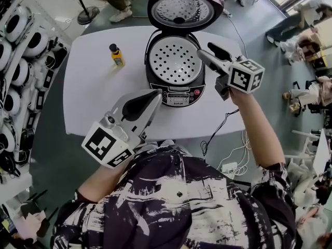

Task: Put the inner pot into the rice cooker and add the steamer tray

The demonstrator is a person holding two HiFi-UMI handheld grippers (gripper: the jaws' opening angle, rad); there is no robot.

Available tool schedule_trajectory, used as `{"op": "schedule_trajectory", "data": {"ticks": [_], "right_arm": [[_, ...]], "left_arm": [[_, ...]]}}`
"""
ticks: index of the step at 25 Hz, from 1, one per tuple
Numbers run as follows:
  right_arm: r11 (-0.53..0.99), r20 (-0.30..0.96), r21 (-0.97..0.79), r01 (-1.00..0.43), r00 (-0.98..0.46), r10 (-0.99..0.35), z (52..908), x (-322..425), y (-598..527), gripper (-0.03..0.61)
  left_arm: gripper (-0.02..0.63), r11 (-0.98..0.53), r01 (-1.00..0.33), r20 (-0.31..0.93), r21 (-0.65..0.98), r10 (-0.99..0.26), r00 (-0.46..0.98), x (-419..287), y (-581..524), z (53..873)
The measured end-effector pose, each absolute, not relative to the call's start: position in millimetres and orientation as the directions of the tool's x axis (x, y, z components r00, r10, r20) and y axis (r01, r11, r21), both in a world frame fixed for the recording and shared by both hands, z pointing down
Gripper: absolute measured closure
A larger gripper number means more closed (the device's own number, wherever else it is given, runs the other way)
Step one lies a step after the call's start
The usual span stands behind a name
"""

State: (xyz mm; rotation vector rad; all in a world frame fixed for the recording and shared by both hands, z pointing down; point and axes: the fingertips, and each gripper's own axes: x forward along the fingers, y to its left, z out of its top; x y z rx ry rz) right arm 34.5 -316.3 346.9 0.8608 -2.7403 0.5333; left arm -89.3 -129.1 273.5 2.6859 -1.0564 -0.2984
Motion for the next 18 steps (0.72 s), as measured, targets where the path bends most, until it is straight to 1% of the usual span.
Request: {"op": "schedule_trajectory", "data": {"ticks": [2,3,4,5,6,8,9,12,15,18], "right_arm": [[0.851,0.138,-0.242,-0.467,-0.884,-0.446,285.0,22.2,-278.6,0.333],[0.882,0.078,-0.215,-0.420,-0.907,-0.413,261.3,18.7,-258.8,0.334],[0.904,0.039,-0.187,-0.385,-0.922,-0.385,243.4,16.7,-239.8,0.383],[0.918,0.015,-0.162,-0.363,-0.931,-0.366,230.8,16.3,-222.0,0.451],[0.924,0.000,-0.141,-0.354,-0.934,-0.358,222.0,17.2,-206.0,0.496],[0.921,-0.019,-0.102,-0.375,-0.925,-0.379,214.3,24.3,-183.3,0.555],[0.913,-0.021,-0.082,-0.399,-0.916,-0.401,215.7,29.8,-177.2,0.572],[0.881,0.005,-0.031,-0.473,-0.881,-0.473,232.6,44.8,-172.6,0.581],[0.846,0.028,-0.067,-0.528,-0.849,-0.528,250.6,58.7,-178.3,0.581],[0.829,0.016,-0.065,-0.555,-0.831,-0.556,251.5,67.0,-179.1,0.581]], "left_arm": [[0.609,-0.709,-0.648,-0.094,0.278,-0.692,0.716,-85.9,-135.1,270.7],[0.609,-0.708,-0.653,-0.090,0.267,-0.693,0.715,-83.9,-138.9,269.0],[0.609,-0.708,-0.658,-0.086,0.257,-0.695,0.714,-81.4,-142.7,267.4],[0.609,-0.708,-0.662,-0.081,0.247,-0.696,0.714,-78.3,-146.1,265.9],[0.609,-0.708,-0.665,-0.076,0.239,-0.696,0.714,-74.8,-148.6,264.4],[0.609,-0.711,-0.666,-0.064,0.226,-0.693,0.718,-67.2,-151.8,261.2],[0.609,-0.713,-0.666,-0.059,0.221,-0.691,0.721,-63.6,-153.0,259.5],[0.609,-0.722,-0.659,-0.044,0.209,-0.681,0.731,-52.4,-157.5,255.2],[0.609,-0.725,-0.658,-0.033,0.205,-0.677,0.735,-40.6,-161.4,256.1],[0.609,-0.718,-0.669,-0.033,0.192,-0.686,0.726,-31.5,-161.1,256.9]]}}
